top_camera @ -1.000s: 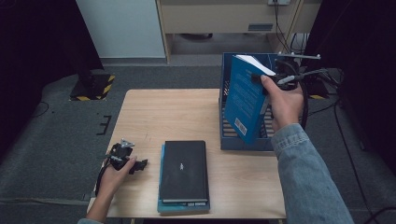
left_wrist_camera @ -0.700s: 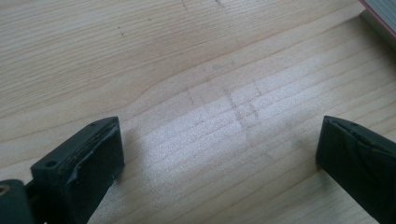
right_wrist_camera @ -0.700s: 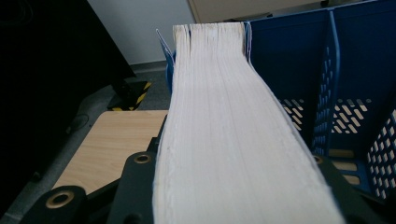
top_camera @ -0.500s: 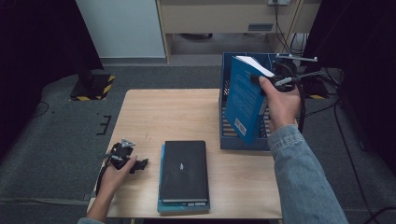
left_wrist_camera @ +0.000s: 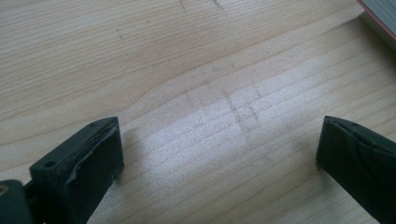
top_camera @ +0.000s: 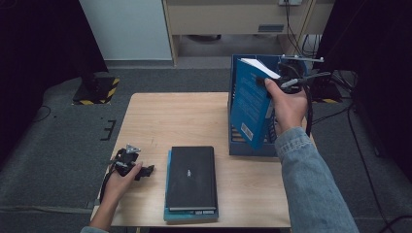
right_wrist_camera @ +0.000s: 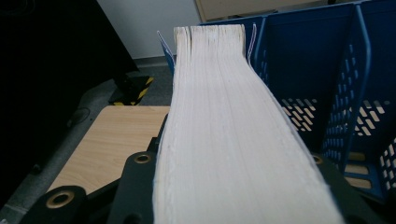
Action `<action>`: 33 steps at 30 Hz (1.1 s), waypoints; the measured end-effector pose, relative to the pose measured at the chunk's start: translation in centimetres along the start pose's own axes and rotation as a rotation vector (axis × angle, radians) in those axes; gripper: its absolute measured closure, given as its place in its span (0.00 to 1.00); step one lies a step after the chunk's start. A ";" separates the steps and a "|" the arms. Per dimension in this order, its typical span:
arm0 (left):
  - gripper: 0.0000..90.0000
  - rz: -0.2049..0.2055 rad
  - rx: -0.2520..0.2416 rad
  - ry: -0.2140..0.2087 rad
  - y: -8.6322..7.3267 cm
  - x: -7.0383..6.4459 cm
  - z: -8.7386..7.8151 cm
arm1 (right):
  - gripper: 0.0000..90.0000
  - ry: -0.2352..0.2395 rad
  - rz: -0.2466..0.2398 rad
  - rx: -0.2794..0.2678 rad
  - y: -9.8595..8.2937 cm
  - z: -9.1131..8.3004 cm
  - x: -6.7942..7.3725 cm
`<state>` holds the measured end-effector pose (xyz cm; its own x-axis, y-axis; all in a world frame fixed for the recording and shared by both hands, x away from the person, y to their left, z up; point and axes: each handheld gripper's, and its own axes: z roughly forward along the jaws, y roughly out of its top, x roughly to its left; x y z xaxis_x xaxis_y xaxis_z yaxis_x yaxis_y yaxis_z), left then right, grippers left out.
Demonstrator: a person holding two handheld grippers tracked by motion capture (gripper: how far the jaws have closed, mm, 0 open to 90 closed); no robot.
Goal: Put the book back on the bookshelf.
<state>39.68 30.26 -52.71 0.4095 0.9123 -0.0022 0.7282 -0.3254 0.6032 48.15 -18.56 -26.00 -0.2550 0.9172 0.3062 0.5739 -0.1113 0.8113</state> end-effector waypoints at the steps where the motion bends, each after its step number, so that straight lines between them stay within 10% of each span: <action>1: 0.00 0.000 0.000 0.000 0.0 0.0 0.0 | 0.66 -0.005 0.001 0.001 0.0 0.0 -0.1; 33: 0.00 0.010 0.001 -0.009 0.0 -0.2 0.0 | 0.66 -0.089 0.023 -0.067 0.1 4.5 0.8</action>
<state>39.59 30.12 -52.69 0.4221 0.9065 -0.0032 0.7242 -0.3351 0.6027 51.50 -16.16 -27.93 -0.1706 0.9441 0.2821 0.5245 -0.1554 0.8371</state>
